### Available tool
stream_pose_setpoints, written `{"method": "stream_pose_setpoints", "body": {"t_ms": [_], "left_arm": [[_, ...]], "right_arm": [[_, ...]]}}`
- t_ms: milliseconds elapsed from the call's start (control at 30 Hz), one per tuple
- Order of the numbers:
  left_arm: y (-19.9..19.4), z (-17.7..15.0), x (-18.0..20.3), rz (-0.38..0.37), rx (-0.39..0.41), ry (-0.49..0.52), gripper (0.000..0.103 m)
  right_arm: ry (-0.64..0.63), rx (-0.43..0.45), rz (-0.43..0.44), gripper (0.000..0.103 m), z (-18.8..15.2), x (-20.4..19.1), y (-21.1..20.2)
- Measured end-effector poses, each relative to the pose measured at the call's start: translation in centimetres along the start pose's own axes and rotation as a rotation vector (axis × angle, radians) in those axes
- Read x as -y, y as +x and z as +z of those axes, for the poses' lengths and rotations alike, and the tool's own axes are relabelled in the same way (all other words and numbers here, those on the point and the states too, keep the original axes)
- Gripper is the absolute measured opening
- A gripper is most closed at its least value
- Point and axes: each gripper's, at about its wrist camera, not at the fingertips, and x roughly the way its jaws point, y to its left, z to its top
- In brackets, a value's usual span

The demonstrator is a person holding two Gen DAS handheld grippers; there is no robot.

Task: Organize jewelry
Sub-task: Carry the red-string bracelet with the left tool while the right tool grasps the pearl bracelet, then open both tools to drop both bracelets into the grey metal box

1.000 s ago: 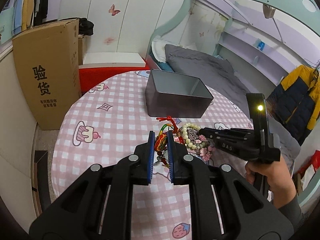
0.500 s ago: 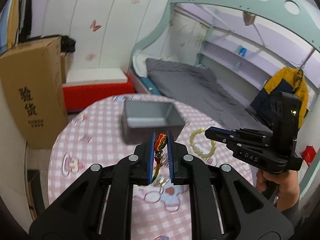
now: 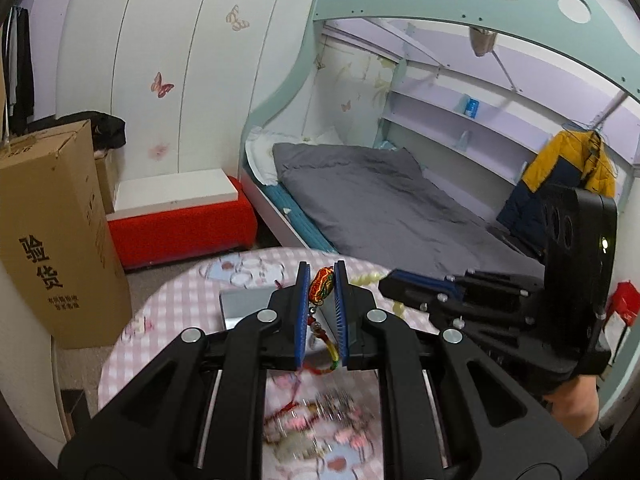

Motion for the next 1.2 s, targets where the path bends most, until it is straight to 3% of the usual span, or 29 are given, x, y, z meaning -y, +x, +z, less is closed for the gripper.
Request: {"method": "stream_pose_setpoints", "body": {"t_ms": [100,300,533,700,733,767,800,833,1200], "left_arm": [[1.7,0.6,-0.8,0.030,0.018,-0.009,0.012],[5.7,0.1,-1.9,0.080,-0.034,-0.017,0.012],[11.0,-3.0,-4.0,0.101,-0.206,-0.045,0.013],[12.3,-4.4,-5.0,0.085,-0.298,-0.082,0.014],[12.5,-4.6,-5.2,0.074,-0.315,-0.091,0.021],[12.5,-4.7,-5.4,0.071,-0.322,-0.098,0.042],[12.4,-4.8,-5.3,0.050,-0.312,-0.104,0.054],[12.0,-4.9,-5.3,0.051,-0.292,-0.108,0.060],[8.2,-5.0,-4.4,0.085,-0.249,-0.074,0.062]], "right_arm": [[0.011,0.003,-0.005,0.008,0.3,0.5,1.2],[0.035,-0.025,-0.002,0.008,-0.3,1.1,3.9],[0.065,-0.090,0.010,0.008,-1.8,1.9,6.6],[0.087,-0.129,0.021,0.008,-2.7,2.4,8.0],[0.091,-0.133,0.022,0.008,-2.8,2.5,8.1],[0.096,-0.138,0.026,0.008,-2.9,2.6,8.2],[0.100,-0.142,0.029,0.008,-3.1,2.6,8.3],[0.106,-0.148,0.031,0.008,-3.2,2.7,8.4],[0.137,-0.133,0.029,0.016,-3.7,2.9,6.4]]}}
